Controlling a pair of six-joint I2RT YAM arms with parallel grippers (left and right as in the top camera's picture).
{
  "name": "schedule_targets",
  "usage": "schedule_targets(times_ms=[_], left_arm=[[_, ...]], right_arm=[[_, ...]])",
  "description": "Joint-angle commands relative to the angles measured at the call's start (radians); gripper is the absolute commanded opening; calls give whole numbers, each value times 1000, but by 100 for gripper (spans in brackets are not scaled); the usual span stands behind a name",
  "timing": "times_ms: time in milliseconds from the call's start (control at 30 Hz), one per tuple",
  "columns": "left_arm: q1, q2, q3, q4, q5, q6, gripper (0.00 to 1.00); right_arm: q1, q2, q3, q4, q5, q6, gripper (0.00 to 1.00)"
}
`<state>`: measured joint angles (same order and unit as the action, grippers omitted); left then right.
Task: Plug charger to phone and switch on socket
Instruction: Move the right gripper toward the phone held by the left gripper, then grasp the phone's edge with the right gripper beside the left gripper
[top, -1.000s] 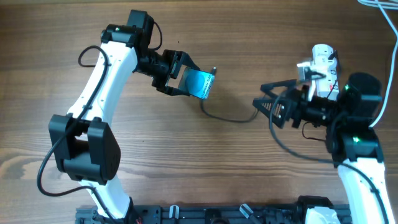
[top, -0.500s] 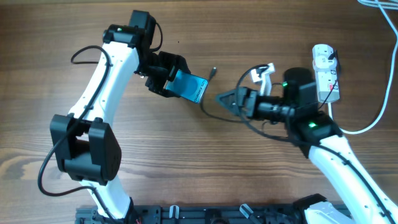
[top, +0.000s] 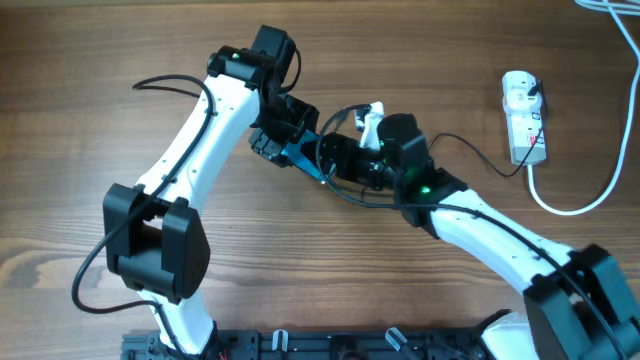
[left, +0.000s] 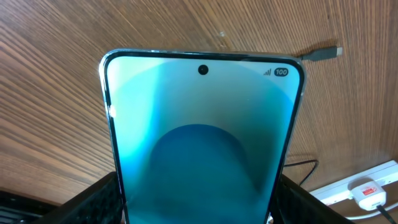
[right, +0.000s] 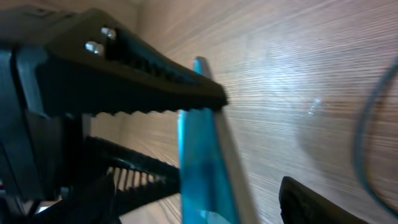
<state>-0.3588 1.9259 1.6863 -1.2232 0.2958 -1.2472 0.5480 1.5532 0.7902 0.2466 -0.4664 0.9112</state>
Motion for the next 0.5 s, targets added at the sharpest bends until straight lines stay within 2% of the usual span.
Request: schedule_targets(times_ms=[0, 233, 333, 467], left_arm=[[-7, -30, 23, -1, -9, -19, 4], [-8, -30, 23, -1, -8, -19, 4], [-8, -30, 23, -1, -8, -19, 4], [-8, -30, 23, -1, -8, -19, 4]], right_arm=[[18, 43, 17, 37, 45, 85, 82], [18, 78, 17, 51, 46, 112, 64], [18, 78, 17, 53, 43, 113, 49], [22, 78, 17, 60, 39, 130, 43]])
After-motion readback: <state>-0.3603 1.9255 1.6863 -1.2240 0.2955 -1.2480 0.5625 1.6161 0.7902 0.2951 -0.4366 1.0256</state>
